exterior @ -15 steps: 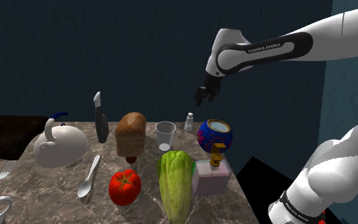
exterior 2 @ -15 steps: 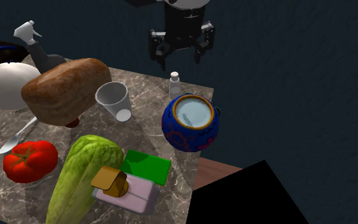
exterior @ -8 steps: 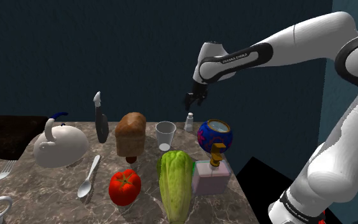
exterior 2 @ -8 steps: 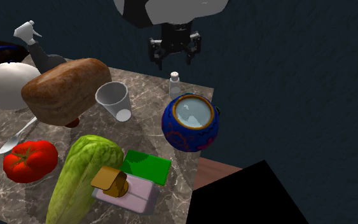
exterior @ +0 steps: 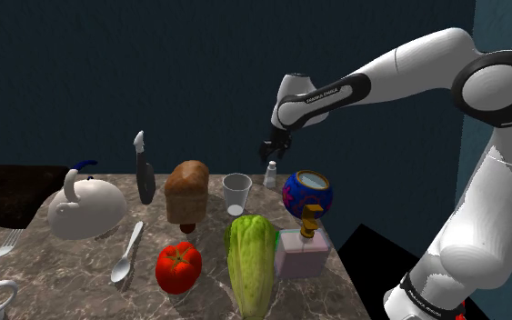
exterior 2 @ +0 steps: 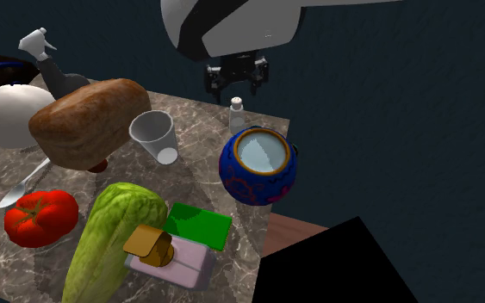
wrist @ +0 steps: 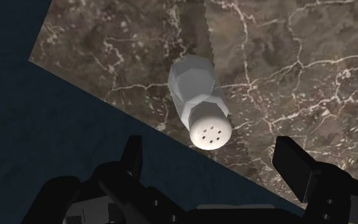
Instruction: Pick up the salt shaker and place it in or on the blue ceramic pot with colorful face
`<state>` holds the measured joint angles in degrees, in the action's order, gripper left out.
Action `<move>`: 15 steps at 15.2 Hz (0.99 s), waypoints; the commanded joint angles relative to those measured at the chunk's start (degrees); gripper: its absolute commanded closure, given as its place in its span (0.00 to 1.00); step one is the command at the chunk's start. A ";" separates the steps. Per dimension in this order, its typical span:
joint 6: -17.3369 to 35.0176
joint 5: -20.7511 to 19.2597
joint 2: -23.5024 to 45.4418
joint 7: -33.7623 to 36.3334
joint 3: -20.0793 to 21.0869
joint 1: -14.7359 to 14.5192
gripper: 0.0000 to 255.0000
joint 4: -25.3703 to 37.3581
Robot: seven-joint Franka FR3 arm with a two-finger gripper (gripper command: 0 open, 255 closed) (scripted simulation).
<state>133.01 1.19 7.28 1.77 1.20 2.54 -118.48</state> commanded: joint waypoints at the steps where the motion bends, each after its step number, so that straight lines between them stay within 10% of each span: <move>1: 1.07 -0.02 0.69 0.10 0.05 -0.07 0.00 -0.35; 8: 1.06 -0.02 0.69 0.10 0.04 -0.07 0.00 -0.34; 9: 1.06 -0.02 0.69 0.10 0.04 -0.07 1.00 -0.34; 15: 1.06 -0.02 0.68 0.10 0.04 -0.07 1.00 -0.35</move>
<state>134.08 1.18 7.93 1.86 1.26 2.47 -118.80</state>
